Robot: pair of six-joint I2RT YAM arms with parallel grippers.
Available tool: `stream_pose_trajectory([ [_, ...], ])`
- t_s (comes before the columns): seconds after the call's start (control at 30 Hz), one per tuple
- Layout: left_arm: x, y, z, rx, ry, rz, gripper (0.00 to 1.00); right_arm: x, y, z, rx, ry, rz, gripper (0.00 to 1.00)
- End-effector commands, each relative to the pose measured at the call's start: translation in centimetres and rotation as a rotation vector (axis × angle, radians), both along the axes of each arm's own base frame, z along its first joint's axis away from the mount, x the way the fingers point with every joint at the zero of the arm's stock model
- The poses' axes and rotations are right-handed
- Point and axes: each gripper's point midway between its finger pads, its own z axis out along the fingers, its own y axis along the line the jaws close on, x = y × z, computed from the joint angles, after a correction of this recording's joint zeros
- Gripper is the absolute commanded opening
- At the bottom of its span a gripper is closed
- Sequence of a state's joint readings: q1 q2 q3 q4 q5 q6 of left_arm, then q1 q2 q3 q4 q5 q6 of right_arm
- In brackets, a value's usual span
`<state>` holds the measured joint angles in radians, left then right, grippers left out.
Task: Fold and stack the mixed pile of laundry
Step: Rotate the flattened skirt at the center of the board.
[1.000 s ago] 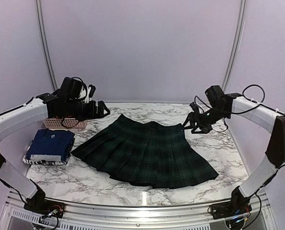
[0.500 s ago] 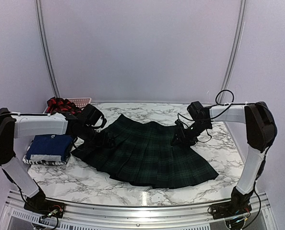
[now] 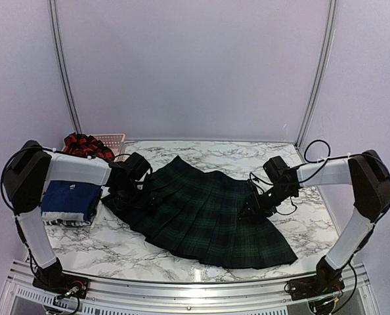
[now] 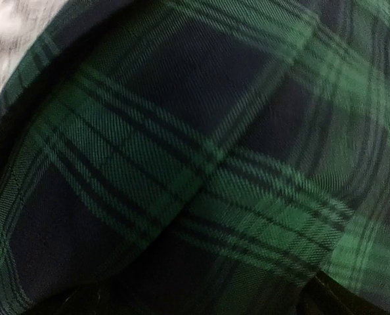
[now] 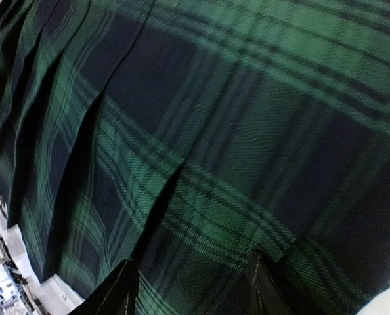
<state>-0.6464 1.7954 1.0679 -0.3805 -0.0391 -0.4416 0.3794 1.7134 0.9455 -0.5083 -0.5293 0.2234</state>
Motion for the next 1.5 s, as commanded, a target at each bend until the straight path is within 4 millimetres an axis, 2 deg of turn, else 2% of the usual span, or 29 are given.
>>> stream_pose_trajectory([
  [0.0, 4.4, 0.5, -1.6, 0.104, -0.006, 0.001, 0.99, -7.8, 1.6, -2.1, -0.017, 0.185, 0.024, 0.57],
  [0.03, 6.2, 0.1, -1.5, 0.104, -0.016, 0.003, 0.99, -9.1, 2.6, -1.8, 0.004, 0.203, 0.044, 0.57],
  [0.07, 7.6, 0.0, -2.5, 0.113, 0.001, 0.003, 0.99, -10.4, 4.0, -1.3, 0.034, 0.216, 0.071, 0.57],
  [0.17, 13.2, -1.9, -1.3, 0.071, -0.02, 0.005, 0.99, -13.2, 8.3, 2.2, 0.148, 0.201, 0.185, 0.58],
  [0.23, 16.1, -3.8, 1.8, 0.022, -0.09, -0.02, 0.99, -12.5, 10.0, 5.9, 0.213, 0.132, 0.228, 0.58],
  [0.3, 17.7, -5.1, 5.8, -0.035, -0.172, -0.036, 0.99, -9.6, 10.0, 9.2, 0.224, 0.019, 0.215, 0.6],
  [0.33, 17.6, -5.4, 7.3, -0.059, -0.191, -0.046, 0.99, -7.7, 9.6, 10.5, 0.218, -0.034, 0.191, 0.6],
  [0.4, 16.4, -5.8, 9.6, -0.08, -0.215, -0.074, 0.99, -3.6, 7.9, 11.9, 0.179, -0.121, 0.126, 0.6],
  [0.47, 13.9, -6.9, 10.6, -0.093, -0.21, -0.132, 0.99, -0.3, 6.7, 11.9, 0.133, -0.18, 0.087, 0.59],
  [0.6, 7.6, -9.0, 10.7, -0.091, -0.188, -0.226, 0.99, 4.7, 7.8, 11.1, 0.076, -0.237, 0.112, 0.52],
  [0.73, 3.0, -9.3, 9.1, -0.147, -0.121, -0.204, 0.99, 7.9, 8.8, 8.0, 0.008, -0.23, 0.134, 0.45],
  [0.83, 0.2, -9.6, 7.5, -0.175, -0.088, -0.201, 0.99, 9.6, 8.5, 5.2, -0.06, -0.22, 0.133, 0.42],
  [0.97, -1.6, -9.7, 4.5, -0.182, -0.022, -0.169, 0.99, 11.0, 5.2, 1.1, -0.167, -0.171, 0.087, 0.35],
  [1.07, -1.4, -9.3, 2.3, -0.141, 0.001, -0.16, 0.99, 10.3, 2.6, -1.0, -0.222, -0.126, 0.06, 0.33],
  [1.13, -0.5, -8.6, 0.7, -0.1, 0.017, -0.149, 0.99, 8.3, 1.2, -2.9, -0.259, -0.075, 0.061, 0.32],
  [1.23, 2.5, -7.2, -1.2, -0.042, 0.032, -0.107, 0.99, 4.2, 1.1, -4.7, -0.22, 0.014, 0.058, 0.28],
  [1.3, 5.3, -6.4, -2.0, -0.022, 0.033, -0.082, 0.99, 0.5, 2.8, -5.0, -0.166, 0.07, 0.085, 0.27],
  [1.4, 10.5, -5.9, -2.1, -0.035, 0.014, -0.041, 0.99, -5.2, 7.8, -3.7, -0.057, 0.119, 0.175, 0.29],
  [1.43, 12.1, -5.9, -1.8, -0.04, 0.008, -0.03, 0.99, -6.7, 10.0, -2.5, 0.011, 0.121, 0.205, 0.3],
  [1.47, 14.6, -6.5, -0.2, -0.061, -0.035, -0.026, 0.99, -7.8, 11.6, -1.3, 0.066, 0.129, 0.224, 0.32],
])
